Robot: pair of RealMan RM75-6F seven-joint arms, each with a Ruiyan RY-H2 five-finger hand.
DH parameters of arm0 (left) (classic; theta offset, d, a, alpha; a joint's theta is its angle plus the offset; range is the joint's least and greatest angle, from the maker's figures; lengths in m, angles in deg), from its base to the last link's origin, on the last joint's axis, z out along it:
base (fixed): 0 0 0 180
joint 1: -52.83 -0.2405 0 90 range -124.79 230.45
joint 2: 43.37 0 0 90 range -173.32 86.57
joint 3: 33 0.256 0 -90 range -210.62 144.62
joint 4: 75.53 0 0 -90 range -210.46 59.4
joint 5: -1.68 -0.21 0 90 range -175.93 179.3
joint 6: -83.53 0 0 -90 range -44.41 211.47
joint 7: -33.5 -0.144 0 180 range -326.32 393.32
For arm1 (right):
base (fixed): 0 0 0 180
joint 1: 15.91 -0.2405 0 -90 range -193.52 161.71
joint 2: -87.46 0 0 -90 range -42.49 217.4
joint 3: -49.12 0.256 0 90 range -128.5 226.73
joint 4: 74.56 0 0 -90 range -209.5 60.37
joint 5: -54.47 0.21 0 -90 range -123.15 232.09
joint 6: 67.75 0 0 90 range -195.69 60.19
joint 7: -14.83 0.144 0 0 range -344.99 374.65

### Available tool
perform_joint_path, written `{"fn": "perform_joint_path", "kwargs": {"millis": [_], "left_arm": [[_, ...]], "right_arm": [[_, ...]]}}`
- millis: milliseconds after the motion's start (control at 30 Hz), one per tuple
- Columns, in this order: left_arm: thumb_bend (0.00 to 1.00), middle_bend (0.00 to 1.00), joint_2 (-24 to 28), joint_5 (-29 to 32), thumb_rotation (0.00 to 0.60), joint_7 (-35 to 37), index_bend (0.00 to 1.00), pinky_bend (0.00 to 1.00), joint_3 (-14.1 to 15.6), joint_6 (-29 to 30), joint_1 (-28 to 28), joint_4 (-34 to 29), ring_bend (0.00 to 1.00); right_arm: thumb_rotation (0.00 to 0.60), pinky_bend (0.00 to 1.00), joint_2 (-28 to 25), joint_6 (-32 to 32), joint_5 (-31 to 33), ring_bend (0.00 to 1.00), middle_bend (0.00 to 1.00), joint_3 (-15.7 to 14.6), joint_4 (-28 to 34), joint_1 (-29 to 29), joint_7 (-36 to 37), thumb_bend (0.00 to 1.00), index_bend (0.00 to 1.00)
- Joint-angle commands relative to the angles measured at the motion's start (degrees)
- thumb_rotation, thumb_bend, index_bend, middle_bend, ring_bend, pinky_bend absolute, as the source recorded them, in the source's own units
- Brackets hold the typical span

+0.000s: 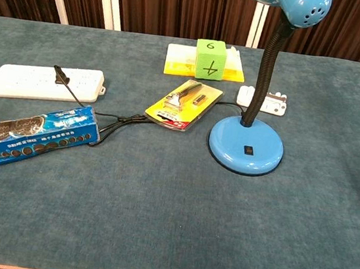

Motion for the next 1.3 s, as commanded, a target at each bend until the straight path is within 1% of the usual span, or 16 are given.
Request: {"fn": "perform_joint_path", "kwargs": {"millis": [33, 867, 1033, 1100, 1233, 1300], "left_arm": [[0.42, 0.00, 0.0, 0.0, 0.600, 0.0, 0.16, 0.00, 0.0, 0.0, 0.0, 0.0, 0.00], [0.42, 0.00, 0.0, 0.1, 0.600, 0.1, 0.16, 0.00, 0.0, 0.0, 0.0, 0.1, 0.00], [0.42, 0.00, 0.0, 0.2, 0.600, 0.0, 0.16, 0.00, 0.0, -0.1, 0.0, -0.2, 0.00], [0.42, 0.00, 0.1, 0.2, 0.600, 0.2, 0.16, 0.00, 0.0, 0.0, -0.1, -0.4, 0.00], [0.42, 0.00, 0.3, 0.8, 0.600, 0.7, 0.16, 0.00, -0.2, -0.4, -0.1, -0.6, 0.00], [0.42, 0.00, 0.4, 1.0, 0.600, 0.7, 0.16, 0.00, -0.2, -0.7, 0.0, -0.7, 0.00]], "right_arm": [[0.600, 0.00, -0.1, 0.0, 0.1, 0.03, 0.04, 0.0, 0.1, 0.0, -0.1, 0.31, 0.00], [0.600, 0.00, -0.2, -0.4, -0.1, 0.03, 0.04, 0.1, 0.1, -0.2, 1.1, 0.31, 0.00], [0.600, 0.00, -0.4, 0.0, -2.7, 0.09, 0.07, -0.3, -0.7, -0.6, 5.0, 0.31, 0.00], [0.600, 0.04, -0.6, -0.6, -3.3, 0.11, 0.09, -0.8, -0.7, -0.9, 7.2, 0.31, 0.00], [0.600, 0.18, -1.3, -3.4, -3.1, 0.20, 0.16, -1.4, -0.2, -2.0, 10.7, 0.31, 0.00], [0.600, 0.24, -1.8, -5.8, -2.5, 0.25, 0.21, -1.3, 0.3, -3.2, 11.3, 0.34, 0.00]]}}
